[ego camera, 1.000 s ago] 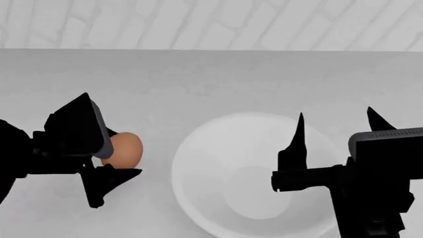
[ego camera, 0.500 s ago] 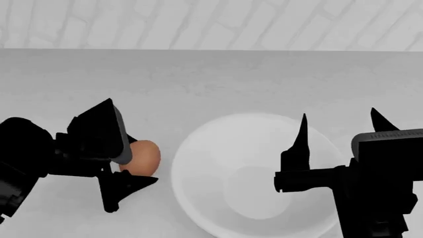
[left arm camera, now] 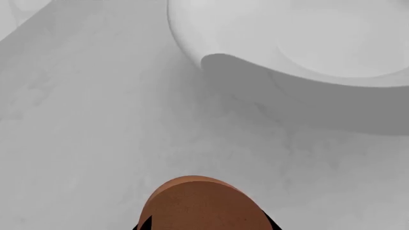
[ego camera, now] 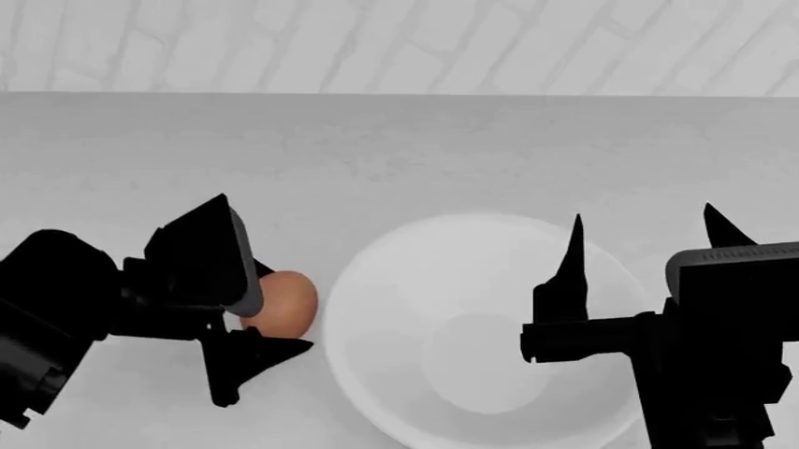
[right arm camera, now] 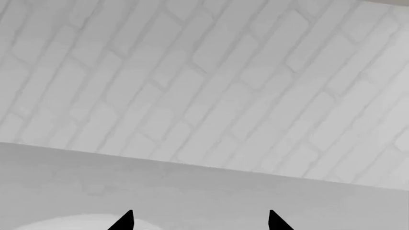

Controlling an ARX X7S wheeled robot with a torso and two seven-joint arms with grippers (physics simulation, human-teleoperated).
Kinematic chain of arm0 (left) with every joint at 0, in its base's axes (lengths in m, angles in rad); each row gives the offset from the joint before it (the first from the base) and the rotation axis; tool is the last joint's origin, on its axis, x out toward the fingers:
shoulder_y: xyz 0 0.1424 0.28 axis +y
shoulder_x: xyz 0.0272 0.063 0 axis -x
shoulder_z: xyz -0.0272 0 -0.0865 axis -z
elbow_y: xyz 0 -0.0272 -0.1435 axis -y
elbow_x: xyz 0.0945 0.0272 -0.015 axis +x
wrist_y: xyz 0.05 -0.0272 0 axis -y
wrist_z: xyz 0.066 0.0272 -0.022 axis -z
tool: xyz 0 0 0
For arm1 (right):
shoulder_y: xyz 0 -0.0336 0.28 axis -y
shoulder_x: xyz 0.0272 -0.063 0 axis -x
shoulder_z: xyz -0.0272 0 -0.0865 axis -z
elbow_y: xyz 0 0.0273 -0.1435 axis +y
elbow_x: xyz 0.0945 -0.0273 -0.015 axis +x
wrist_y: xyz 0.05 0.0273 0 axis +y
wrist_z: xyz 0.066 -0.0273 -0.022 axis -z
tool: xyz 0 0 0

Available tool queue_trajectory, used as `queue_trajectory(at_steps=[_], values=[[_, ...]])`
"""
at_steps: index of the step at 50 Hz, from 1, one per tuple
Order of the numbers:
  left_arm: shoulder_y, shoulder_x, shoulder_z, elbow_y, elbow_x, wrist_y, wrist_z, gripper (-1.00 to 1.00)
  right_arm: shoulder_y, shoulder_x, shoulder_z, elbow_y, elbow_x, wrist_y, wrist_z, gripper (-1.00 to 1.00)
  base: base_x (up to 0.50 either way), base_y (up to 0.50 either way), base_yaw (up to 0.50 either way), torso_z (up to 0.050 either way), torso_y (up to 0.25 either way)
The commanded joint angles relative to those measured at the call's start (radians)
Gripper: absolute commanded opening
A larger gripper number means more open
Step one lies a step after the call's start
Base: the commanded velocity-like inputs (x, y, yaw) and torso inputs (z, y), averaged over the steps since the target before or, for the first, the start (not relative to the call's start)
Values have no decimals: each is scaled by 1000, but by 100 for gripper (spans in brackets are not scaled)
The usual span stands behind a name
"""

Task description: Place the eggs and milk next to the bowl.

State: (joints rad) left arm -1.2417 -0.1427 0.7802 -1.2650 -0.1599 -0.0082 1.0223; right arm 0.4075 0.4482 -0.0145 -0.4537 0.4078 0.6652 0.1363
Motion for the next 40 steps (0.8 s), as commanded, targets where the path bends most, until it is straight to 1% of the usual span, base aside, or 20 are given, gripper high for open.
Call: queue_trajectory(at_steps=[1, 10, 12, 13, 14, 19, 29, 40], values=[[24, 31, -18, -41, -18, -18, 26, -100, -2, -7, 9, 7, -11, 1, -9, 100, 0, -3, -3, 0, 0], [26, 30, -32, -41, 0, -23, 36, -100, 0, -5, 8, 4, -9, 4, -7, 100, 0, -1, -2, 0, 0], [24, 31, -40, -41, 3, -20, 18, -100, -1, -6, 6, 5, -9, 1, -8, 100, 0, 0, -1, 0, 0], [24, 30, -39, -41, 10, -15, 8, 100, -2, -7, 4, 10, -11, -4, -8, 100, 0, -3, 0, 0, 0], [23, 29, -37, -40, 10, -19, 26, 100, -2, -8, 4, 11, -10, -5, -9, 100, 0, 0, -3, 0, 0], [23, 27, -48, -41, 19, -9, 4, 100, -2, -6, 3, 12, -10, -7, -9, 100, 0, -1, -1, 0, 0], [24, 23, -63, -41, 29, -7, 11, 100, -1, -6, 0, 20, -9, -12, -10, 100, 0, -1, -1, 0, 0], [10, -5, -77, -1, 24, -32, 23, 100, 6, -4, -4, 14, -4, -4, -7, 100, 0, 0, 0, 0, 0]])
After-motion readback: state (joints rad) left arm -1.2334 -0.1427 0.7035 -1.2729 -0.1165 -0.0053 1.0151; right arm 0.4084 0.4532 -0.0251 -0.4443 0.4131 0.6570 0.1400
